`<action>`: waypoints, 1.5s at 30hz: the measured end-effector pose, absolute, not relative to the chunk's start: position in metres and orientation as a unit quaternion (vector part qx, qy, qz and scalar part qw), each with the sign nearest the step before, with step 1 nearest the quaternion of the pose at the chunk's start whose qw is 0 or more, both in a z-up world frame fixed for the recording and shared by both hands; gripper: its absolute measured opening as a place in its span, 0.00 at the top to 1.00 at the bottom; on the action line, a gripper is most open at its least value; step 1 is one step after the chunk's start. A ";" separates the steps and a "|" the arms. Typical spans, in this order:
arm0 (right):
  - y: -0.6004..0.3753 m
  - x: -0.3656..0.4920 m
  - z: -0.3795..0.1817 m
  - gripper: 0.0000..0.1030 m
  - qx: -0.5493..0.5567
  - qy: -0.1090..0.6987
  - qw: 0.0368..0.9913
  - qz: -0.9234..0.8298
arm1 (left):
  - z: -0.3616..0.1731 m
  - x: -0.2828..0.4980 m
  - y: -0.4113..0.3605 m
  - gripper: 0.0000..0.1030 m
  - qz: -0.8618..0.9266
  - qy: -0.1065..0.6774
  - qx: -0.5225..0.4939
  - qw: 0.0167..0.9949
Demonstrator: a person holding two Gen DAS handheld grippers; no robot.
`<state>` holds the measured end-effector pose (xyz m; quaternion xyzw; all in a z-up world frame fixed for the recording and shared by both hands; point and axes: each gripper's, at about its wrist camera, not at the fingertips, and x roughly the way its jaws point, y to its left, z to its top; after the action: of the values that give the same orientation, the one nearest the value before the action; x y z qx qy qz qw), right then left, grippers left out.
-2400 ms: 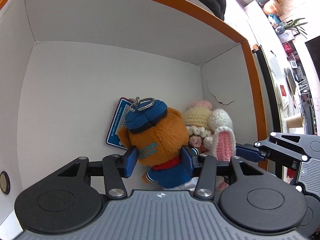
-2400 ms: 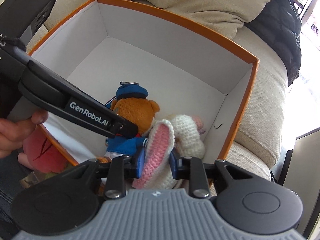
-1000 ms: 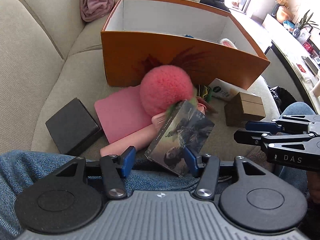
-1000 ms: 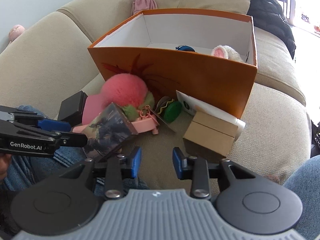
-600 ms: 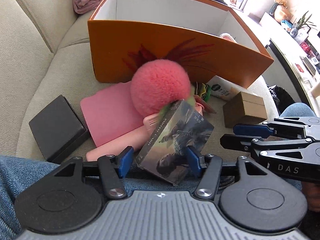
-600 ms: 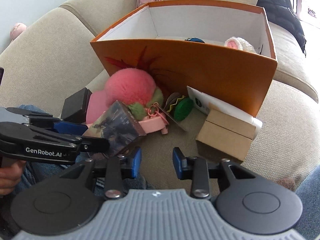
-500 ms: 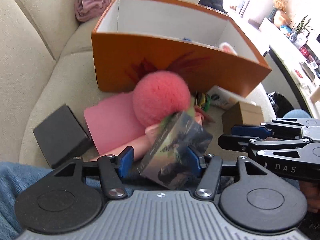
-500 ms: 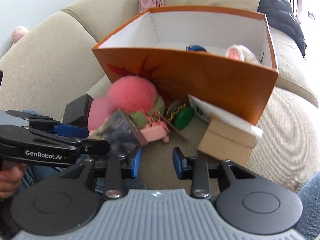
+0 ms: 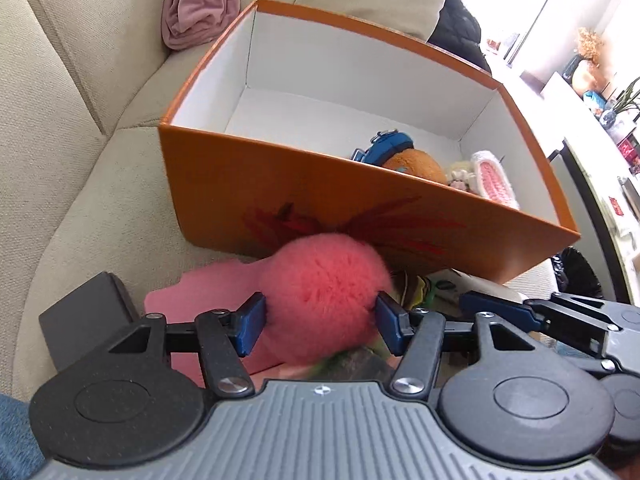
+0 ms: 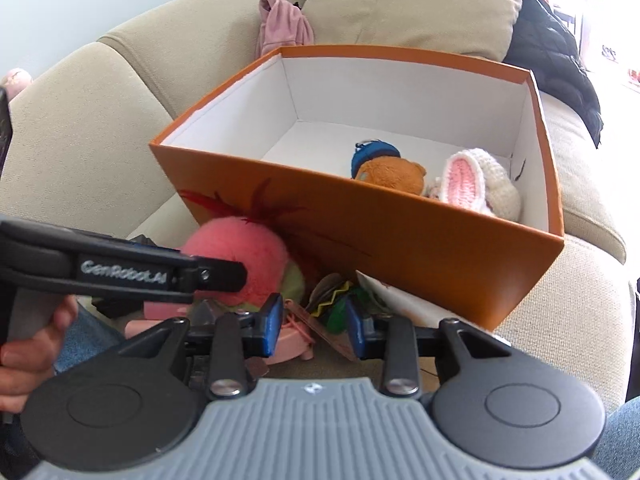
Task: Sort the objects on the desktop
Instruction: 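Grasp the pink pompom with left gripper while right gripper grasps the red feather toy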
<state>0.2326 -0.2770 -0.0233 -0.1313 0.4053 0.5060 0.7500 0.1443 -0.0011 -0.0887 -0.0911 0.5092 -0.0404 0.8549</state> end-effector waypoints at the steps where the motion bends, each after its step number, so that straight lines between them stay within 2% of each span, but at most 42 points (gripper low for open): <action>1: -0.277 0.234 -0.024 0.65 -0.129 0.407 0.749 0.506 | -0.092 0.147 -0.002 0.34 -0.039 0.513 -0.093 0.853; 2: -0.275 0.236 -0.026 0.65 -0.128 0.409 0.748 0.508 | -0.095 0.149 -0.002 0.34 -0.038 0.516 -0.096 0.850; 6: -0.269 0.240 -0.029 0.65 -0.123 0.409 0.747 0.510 | -0.106 0.156 -0.006 0.48 -0.040 0.523 -0.095 0.846; 9: -0.265 0.243 -0.031 0.65 -0.123 0.410 0.746 0.510 | -0.109 0.156 -0.006 0.52 -0.038 0.514 -0.094 0.852; 18: -0.261 0.241 -0.029 0.64 -0.118 0.408 0.740 0.522 | -0.080 0.127 0.021 0.54 -0.029 0.490 -0.132 0.861; 23: -0.242 0.237 -0.028 0.65 -0.135 0.402 0.736 0.527 | -0.063 0.111 0.038 0.54 0.008 0.468 -0.112 0.876; 27: -0.219 0.234 -0.036 0.65 -0.151 0.413 0.723 0.532 | -0.071 0.113 0.050 0.54 0.033 0.478 -0.111 0.871; 36: -0.183 0.212 -0.057 0.62 -0.258 0.374 0.707 0.542 | -0.088 0.115 0.066 0.50 0.031 0.493 -0.144 0.857; 37: -0.180 0.210 -0.059 0.64 -0.266 0.370 0.708 0.540 | -0.089 0.115 0.066 0.50 0.031 0.494 -0.147 0.857; 38: -0.180 0.209 -0.061 0.76 -0.272 0.364 0.713 0.534 | -0.090 0.115 0.067 0.50 0.030 0.494 -0.149 0.856; 39: -0.179 0.208 -0.061 0.83 -0.280 0.358 0.716 0.530 | -0.091 0.115 0.067 0.50 0.029 0.495 -0.151 0.855; 42: -0.187 0.209 -0.054 0.94 -0.274 0.347 0.720 0.535 | -0.092 0.115 0.068 0.52 0.024 0.496 -0.156 0.854; 45: -0.199 0.210 -0.037 1.00 -0.259 0.344 0.721 0.543 | -0.087 0.111 0.069 0.53 0.024 0.486 -0.161 0.859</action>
<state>0.2104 -0.1993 -0.0373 -0.2588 0.3436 0.5433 0.7210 0.1106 0.0690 -0.0872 -0.1605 0.4859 0.0242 0.8588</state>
